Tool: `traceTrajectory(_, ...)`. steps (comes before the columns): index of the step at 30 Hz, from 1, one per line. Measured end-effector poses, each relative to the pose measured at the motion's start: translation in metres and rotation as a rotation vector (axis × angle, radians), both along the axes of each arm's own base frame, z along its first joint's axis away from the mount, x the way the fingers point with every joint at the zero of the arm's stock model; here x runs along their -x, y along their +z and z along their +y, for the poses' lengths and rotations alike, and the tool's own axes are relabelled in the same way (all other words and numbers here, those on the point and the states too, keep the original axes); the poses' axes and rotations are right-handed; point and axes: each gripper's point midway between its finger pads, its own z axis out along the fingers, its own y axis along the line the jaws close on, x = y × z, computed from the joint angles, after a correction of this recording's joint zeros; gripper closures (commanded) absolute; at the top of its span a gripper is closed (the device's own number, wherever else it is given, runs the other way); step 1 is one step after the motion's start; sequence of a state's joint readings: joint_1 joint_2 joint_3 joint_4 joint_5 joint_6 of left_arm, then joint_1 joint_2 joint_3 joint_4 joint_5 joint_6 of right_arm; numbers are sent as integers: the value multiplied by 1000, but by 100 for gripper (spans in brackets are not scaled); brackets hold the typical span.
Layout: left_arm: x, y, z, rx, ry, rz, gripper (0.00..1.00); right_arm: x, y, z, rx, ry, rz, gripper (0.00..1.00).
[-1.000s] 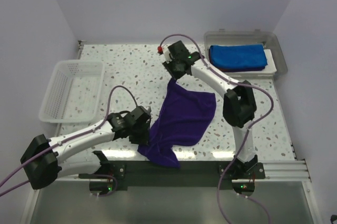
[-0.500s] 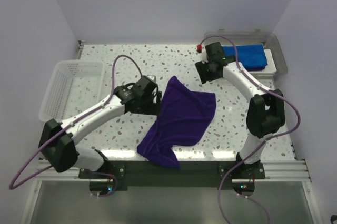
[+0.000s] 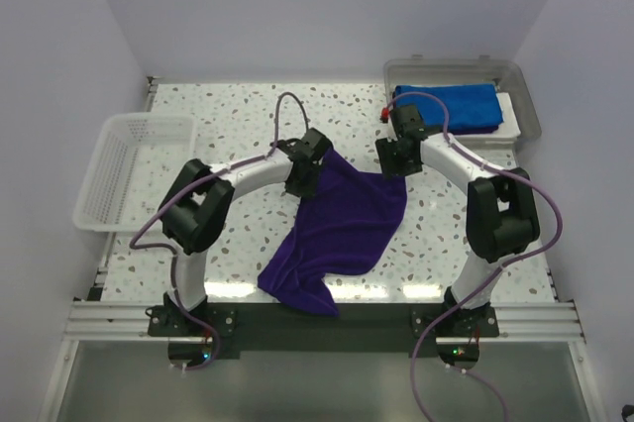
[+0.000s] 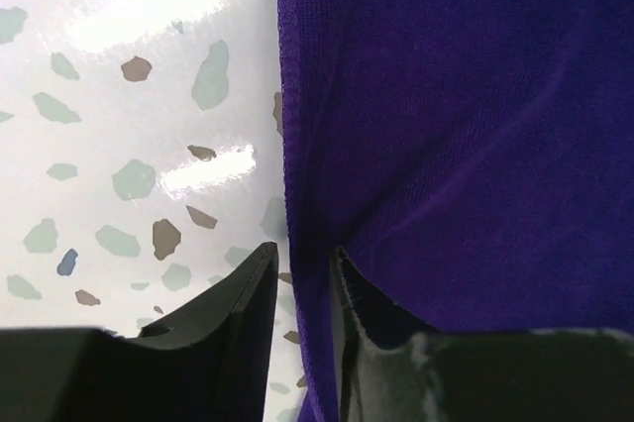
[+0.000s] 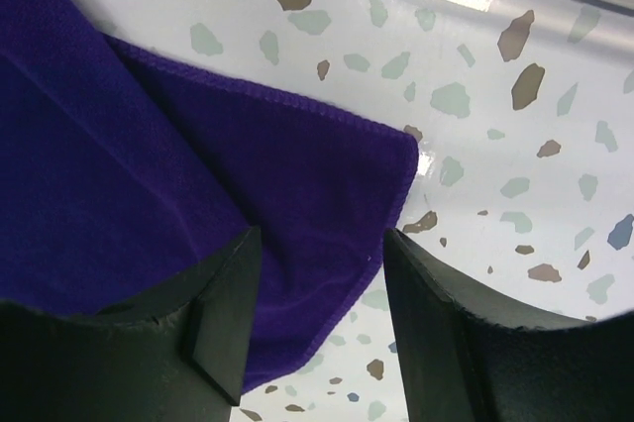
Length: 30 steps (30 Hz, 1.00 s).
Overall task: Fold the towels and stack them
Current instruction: Flatten out the crumpled towel
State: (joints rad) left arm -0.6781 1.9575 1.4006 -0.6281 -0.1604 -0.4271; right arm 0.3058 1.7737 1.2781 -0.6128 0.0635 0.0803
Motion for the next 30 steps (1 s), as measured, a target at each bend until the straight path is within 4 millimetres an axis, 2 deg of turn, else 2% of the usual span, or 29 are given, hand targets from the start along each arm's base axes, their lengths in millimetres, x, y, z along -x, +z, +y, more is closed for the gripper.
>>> traceTrajectory(1,1,-4,-1,-6,-5,5,75,-1,0,1,-6,-5,-4,44)
traceTrajectory(5,10,-18,4,-29,0,19,84,-4,-1,3,-18,-14,-17,44)
traceTrajectory(7,16,-18,7,-30,13,7,88,-5,-1,4,-24,-18,-23,44)
traceTrajectory(10,27,-19,14,-22,35,-14,90,-7,-1,5,-30,-20,-30,44)
traceTrajectory(16,67,-21,36,-22,82,-5,91,-8,-1,8,-43,-4,-29,44)
traceTrajectory(21,101,-21,53,-20,100,26,89,-6,-9,12,-48,45,-4,44)
traceTrajectory(26,123,-21,59,-8,108,61,79,-2,-25,17,-52,87,43,44)
traceTrajectory(30,138,-20,62,-11,105,106,57,-6,-28,25,-63,109,51,44)
